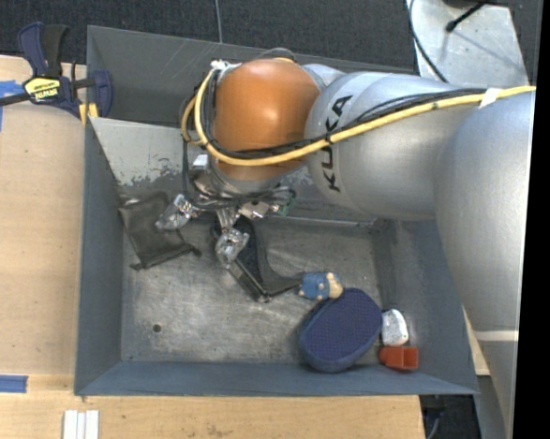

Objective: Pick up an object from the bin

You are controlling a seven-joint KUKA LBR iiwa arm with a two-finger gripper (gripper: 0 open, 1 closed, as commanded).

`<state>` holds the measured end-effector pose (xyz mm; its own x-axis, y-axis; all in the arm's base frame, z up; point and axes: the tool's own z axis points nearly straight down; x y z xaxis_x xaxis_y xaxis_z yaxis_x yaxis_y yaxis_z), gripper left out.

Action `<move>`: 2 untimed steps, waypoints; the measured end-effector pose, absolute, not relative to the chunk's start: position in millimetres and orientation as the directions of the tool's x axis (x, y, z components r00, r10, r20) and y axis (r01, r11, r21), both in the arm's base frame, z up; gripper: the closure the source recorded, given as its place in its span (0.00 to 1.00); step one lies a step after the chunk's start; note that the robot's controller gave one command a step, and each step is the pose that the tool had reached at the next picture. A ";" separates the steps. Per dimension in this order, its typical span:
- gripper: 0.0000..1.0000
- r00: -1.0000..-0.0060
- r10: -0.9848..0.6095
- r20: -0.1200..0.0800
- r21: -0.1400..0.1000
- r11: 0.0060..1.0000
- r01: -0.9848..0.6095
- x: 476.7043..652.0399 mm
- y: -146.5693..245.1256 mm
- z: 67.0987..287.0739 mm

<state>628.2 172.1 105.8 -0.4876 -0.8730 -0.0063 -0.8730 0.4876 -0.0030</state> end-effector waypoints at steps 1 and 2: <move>0.00 -0.366 -0.931 -0.008 -0.007 0.366 -0.931 602.3 169.3 74.3; 0.00 -0.220 -0.975 0.012 -0.010 0.220 -0.975 612.7 235.5 73.9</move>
Offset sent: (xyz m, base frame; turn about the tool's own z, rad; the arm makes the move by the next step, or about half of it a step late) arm -0.0292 -0.0037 -0.0358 -0.1382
